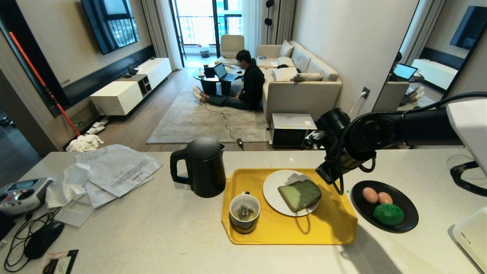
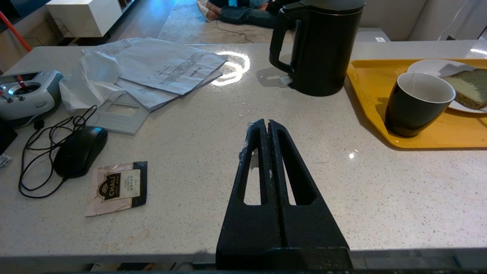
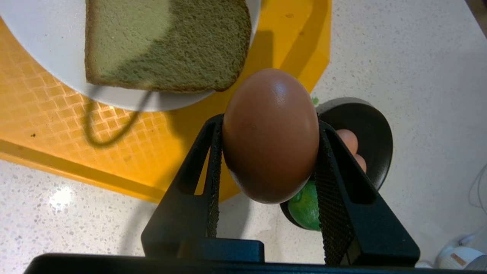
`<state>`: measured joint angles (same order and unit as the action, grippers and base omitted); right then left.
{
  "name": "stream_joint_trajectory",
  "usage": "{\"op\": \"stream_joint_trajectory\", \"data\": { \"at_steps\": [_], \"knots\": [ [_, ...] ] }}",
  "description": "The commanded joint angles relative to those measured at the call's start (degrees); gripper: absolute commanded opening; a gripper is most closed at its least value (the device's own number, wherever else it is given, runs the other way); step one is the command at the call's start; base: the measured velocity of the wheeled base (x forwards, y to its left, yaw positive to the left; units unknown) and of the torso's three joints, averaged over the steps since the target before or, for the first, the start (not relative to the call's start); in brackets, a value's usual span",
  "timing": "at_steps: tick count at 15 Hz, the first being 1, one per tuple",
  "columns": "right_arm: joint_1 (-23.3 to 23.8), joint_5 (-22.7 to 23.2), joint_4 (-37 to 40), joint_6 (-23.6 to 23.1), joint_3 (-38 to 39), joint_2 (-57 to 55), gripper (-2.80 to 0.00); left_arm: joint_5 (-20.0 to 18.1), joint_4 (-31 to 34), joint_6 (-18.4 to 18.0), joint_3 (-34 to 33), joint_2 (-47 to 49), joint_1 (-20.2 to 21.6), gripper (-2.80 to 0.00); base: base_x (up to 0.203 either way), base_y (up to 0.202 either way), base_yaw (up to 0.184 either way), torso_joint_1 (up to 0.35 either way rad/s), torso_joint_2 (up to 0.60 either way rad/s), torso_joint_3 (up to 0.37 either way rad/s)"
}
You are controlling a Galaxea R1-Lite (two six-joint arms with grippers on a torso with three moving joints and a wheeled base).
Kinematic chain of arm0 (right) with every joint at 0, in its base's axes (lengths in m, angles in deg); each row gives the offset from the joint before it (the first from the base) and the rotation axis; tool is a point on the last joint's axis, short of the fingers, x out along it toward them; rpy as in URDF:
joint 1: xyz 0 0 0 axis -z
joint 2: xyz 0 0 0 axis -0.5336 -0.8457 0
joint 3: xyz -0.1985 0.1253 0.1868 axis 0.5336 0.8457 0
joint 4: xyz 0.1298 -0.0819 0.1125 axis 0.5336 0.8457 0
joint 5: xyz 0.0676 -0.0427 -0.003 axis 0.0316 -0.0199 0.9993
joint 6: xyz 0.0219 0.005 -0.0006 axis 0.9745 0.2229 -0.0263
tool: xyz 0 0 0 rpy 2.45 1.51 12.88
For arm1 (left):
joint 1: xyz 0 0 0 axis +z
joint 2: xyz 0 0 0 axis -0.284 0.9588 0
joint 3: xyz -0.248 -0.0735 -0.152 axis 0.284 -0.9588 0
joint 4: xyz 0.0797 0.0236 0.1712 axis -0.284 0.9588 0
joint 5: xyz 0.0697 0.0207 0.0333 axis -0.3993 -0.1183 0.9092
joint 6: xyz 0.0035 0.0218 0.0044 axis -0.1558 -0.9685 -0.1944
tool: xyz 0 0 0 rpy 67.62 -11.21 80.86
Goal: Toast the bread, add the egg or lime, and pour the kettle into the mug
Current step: Put the egg in the bowl
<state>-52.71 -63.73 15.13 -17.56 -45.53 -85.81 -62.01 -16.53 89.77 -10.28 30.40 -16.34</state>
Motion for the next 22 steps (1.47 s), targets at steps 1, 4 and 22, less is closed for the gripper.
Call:
{"op": "stream_joint_trajectory", "data": {
  "at_steps": [1,4,22],
  "knots": [
    [-0.7,-0.3,0.0,-0.1,-1.8,-4.0,-2.8,0.0,0.0,0.0,0.0,0.0,0.0,-2.8,0.0,0.0,0.0,0.0,0.0,0.0],
    [-1.4,-1.0,-2.3,-0.1,-2.2,-6.6,-2.8,0.0,0.0,0.0,0.0,0.0,0.0,-2.8,0.0,0.0,0.0,0.0,0.0,0.0],
    [-2.0,-1.9,-3.9,-0.1,-6.1,-15.2,-2.8,0.0,0.0,0.0,0.0,0.0,0.0,-2.8,0.0,0.0,0.0,0.0,0.0,0.0]
  ]
}}
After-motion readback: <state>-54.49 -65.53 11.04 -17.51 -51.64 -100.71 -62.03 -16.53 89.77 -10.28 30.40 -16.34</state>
